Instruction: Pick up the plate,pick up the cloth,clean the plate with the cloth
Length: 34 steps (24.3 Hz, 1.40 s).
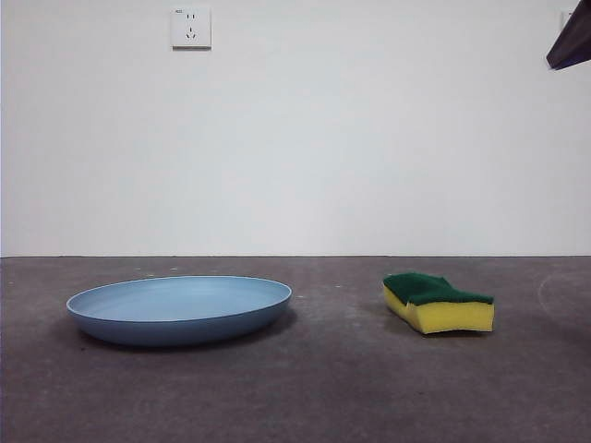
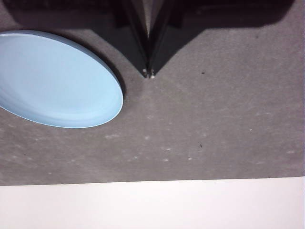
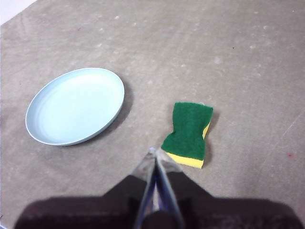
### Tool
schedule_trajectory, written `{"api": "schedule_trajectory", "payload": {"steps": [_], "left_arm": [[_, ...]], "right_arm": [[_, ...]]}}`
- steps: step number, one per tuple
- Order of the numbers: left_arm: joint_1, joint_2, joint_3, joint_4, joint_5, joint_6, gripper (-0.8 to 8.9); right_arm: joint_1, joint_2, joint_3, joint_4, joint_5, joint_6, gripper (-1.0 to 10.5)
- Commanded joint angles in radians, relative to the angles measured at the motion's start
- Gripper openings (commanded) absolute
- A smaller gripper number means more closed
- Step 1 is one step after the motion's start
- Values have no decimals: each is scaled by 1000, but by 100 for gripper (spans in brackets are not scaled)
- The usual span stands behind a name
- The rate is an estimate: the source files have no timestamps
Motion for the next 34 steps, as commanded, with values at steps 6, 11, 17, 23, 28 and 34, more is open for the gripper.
{"api": "schedule_trajectory", "payload": {"steps": [6,11,17,23,28,34], "left_arm": [[3,-2,-14,4,6,-6,-1],[3,-2,-14,4,6,-6,-1],[3,-2,-14,4,5,-6,-1],[3,-2,-14,4,6,-6,-1],[3,-2,-14,4,6,-6,-1],[3,-2,-14,3,5,-6,-1]], "right_arm": [[-125,-57,-9,13,21,-178,2],[-386,-191,-134,158,21,-173,2],[-475,-401,-372,362,-90,-171,2],[-484,-510,-517,366,-167,-166,2],[-484,-578,-592,365,-189,-154,2],[-484,-596,-639,349,-188,-138,2]]}}
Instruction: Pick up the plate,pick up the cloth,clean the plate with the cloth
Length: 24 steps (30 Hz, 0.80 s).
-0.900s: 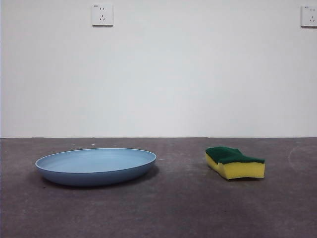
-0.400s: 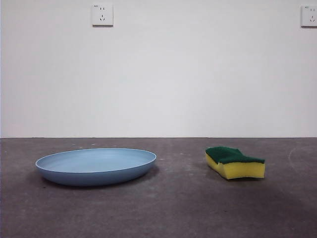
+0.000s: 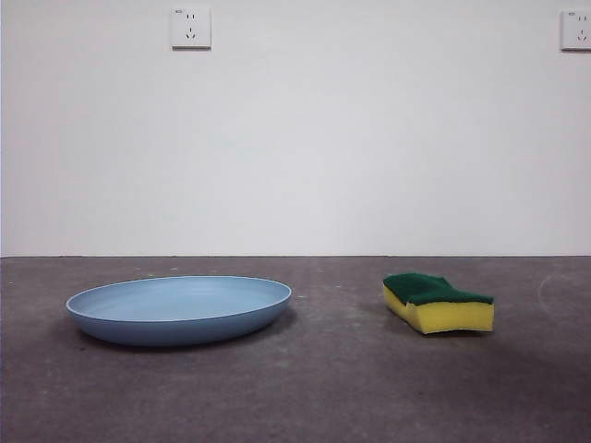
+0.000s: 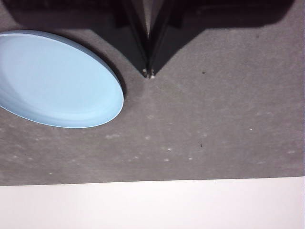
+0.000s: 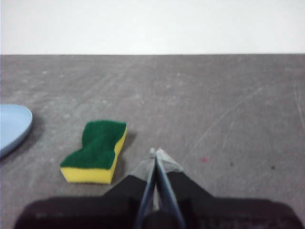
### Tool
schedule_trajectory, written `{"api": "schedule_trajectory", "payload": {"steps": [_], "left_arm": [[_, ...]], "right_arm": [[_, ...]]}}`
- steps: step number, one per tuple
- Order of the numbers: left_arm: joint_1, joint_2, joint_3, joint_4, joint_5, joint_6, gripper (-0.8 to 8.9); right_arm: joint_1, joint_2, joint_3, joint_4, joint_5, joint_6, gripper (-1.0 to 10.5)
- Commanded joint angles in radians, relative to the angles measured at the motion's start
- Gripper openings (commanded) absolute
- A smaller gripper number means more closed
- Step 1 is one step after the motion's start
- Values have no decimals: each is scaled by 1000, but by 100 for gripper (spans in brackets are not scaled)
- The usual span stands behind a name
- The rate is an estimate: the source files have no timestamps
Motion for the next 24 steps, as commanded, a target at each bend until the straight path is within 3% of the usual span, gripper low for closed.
{"api": "schedule_trajectory", "payload": {"steps": [1,4,9,24], "left_arm": [[3,-2,-14,4,4,-6,-1],[3,-2,-14,3,4,-6,-1],[3,-2,-14,4,4,-6,-1],[3,-2,-14,4,4,-6,-1]], "right_arm": [[-2,-3,-19,-18,-2,16,2],[-2,-3,-19,-18,-2,18,2],[-2,-3,-18,-16,2,103,2],[-2,-3,-18,-16,8,99,2]]}}
